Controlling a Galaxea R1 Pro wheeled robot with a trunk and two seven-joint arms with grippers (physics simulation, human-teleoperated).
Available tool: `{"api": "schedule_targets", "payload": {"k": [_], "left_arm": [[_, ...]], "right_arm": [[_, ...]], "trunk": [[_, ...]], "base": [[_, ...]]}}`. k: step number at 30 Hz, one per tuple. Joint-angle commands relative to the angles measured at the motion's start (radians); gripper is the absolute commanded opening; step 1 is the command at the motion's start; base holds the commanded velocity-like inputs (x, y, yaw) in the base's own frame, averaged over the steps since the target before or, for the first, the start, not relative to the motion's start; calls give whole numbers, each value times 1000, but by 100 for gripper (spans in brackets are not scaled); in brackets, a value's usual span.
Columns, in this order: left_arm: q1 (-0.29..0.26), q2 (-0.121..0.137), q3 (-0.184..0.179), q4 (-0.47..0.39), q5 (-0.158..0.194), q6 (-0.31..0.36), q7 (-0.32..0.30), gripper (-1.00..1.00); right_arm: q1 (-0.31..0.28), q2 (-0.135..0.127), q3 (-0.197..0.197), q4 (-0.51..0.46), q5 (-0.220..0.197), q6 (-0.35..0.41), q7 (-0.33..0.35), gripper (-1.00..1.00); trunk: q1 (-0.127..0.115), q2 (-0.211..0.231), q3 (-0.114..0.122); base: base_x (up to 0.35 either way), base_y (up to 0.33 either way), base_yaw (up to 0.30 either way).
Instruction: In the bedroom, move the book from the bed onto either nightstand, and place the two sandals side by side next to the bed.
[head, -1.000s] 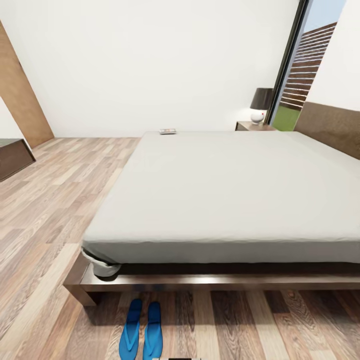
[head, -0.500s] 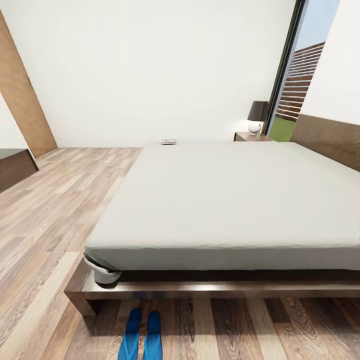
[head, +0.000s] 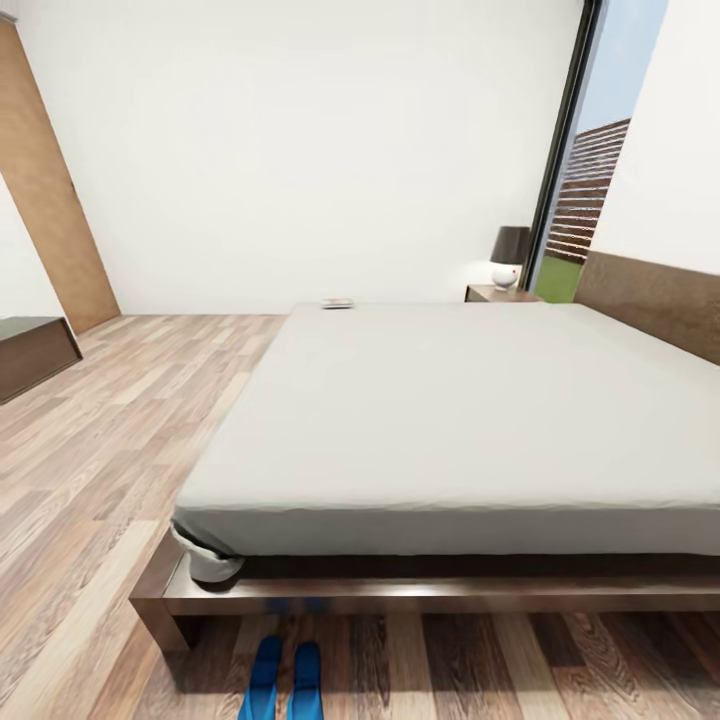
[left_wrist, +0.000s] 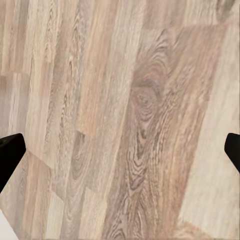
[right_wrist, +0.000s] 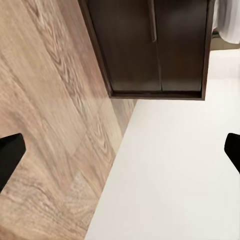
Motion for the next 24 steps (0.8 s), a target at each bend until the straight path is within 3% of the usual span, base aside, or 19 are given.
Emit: {"api": "schedule_targets", "payload": {"k": [1, 6, 16, 24], "left_arm": [[-1, 0, -9, 1, 24, -3, -13, 100], [-1, -1, -9, 1, 61, -4, -63, 100], [20, -20, -8, 2, 96, -6, -120, 100], [37, -35, -8, 2, 139, -11, -149, 100]], "right_arm": [[0, 0, 2, -1, -3, -8, 13, 100], [1, -1, 1, -1, -3, -37, 68, 100], [2, -13, 3, -3, -1, -81, 125, 100], [2, -31, 2, -15, -3, -107, 171, 100]], "trunk": [[-1, 0, 3], [-3, 1, 22], [-7, 3, 61], [-38, 59, 86]], "base": [[0, 0, 0], [0, 0, 0], [0, 0, 0], [0, 0, 0]]}}
